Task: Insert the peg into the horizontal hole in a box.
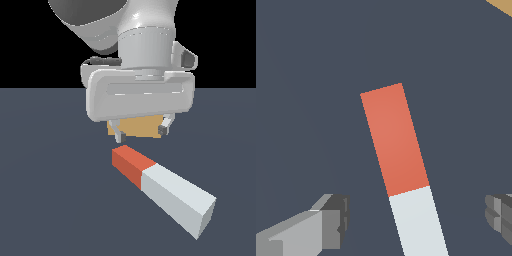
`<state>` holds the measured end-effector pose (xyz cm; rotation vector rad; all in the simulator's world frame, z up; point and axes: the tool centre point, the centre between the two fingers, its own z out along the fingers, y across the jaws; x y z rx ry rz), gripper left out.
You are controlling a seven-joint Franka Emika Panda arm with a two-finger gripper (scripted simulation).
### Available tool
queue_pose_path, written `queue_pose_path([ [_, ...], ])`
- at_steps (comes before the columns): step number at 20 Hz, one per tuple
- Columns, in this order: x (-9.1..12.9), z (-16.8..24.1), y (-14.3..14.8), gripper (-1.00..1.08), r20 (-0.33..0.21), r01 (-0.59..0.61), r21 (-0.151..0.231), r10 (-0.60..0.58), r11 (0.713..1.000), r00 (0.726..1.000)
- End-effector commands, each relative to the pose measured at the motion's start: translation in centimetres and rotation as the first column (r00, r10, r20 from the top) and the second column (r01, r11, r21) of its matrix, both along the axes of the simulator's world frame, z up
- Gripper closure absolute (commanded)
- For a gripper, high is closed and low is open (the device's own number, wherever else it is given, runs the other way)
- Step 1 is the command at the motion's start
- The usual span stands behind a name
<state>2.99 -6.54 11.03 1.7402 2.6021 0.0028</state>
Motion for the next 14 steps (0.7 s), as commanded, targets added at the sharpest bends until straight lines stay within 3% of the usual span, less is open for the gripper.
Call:
queue_pose_path([
  [1, 0.6, -0.7, -1.2, -0.92, -0.002, -0.051, 0.001, 0.051, 0.999, 0.999],
  [14, 3.8, -3.4, -5.1, -0.92, -0.009, -0.236, 0.004, 0.236, 0.972, 0.972],
])
